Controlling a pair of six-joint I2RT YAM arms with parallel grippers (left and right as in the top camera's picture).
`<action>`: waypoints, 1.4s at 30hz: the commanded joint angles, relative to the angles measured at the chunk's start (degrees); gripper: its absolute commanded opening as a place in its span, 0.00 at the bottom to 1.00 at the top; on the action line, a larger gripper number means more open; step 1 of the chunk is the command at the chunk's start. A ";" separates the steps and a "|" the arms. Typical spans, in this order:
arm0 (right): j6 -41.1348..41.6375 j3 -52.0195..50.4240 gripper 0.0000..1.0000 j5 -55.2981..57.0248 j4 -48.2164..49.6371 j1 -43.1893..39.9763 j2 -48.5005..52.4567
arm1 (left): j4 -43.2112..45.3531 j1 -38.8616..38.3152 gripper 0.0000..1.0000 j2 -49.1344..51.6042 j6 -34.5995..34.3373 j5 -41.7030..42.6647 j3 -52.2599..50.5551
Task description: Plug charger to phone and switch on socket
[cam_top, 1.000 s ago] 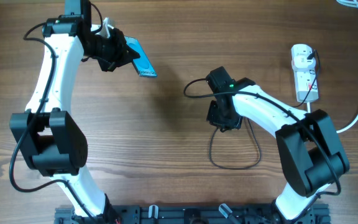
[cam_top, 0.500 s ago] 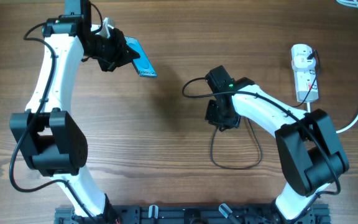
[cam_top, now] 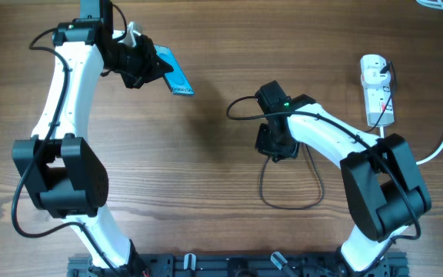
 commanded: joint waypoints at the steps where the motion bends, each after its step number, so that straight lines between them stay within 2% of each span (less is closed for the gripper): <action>1: 0.42 -1.36 0.16 -0.15 -0.02 0.13 3.17 | 0.15 -0.33 0.04 -1.01 1.33 0.52 0.22; 2: 0.44 -1.36 0.22 -0.15 -0.07 0.13 3.17 | 0.15 -0.33 0.04 -1.01 1.36 0.52 0.22; 4: 0.39 -1.36 0.28 -0.17 -0.26 0.13 3.17 | 0.15 -0.33 0.04 -1.01 1.33 0.52 0.22; 7: 0.44 -1.36 0.29 -0.17 -0.96 0.13 3.17 | 0.15 -0.33 0.04 -1.01 1.36 0.52 0.22; 9: 0.72 -1.36 0.27 -0.15 -1.05 0.13 3.17 | 0.15 -0.33 0.04 -1.01 1.36 0.52 0.22; 11: 1.90 -1.36 0.21 -0.13 -1.73 0.13 3.17 | 0.15 -0.33 0.04 -1.01 1.36 0.52 0.22; 20: 1.90 -1.36 0.21 -0.15 -1.88 0.13 3.17 | 0.13 -0.33 0.04 -1.01 1.33 0.52 0.22; 28: 1.64 -1.36 0.06 -0.17 0.24 0.13 3.17 | 0.20 -0.33 0.04 -1.01 1.16 0.55 0.22; 30: 1.42 -1.36 0.05 -0.48 0.57 0.13 3.17 | 0.24 -0.33 0.04 -1.01 1.16 0.61 0.22; 35: 0.09 -1.03 0.04 -2.84 0.72 0.13 3.15 | 2.36 -0.33 0.04 -1.01 2.45 6.64 0.22; 42: -5.42 2.01 0.04 -10.47 2.08 0.13 -3.56 | 9.29 -0.33 0.04 -1.01 8.41 23.21 0.22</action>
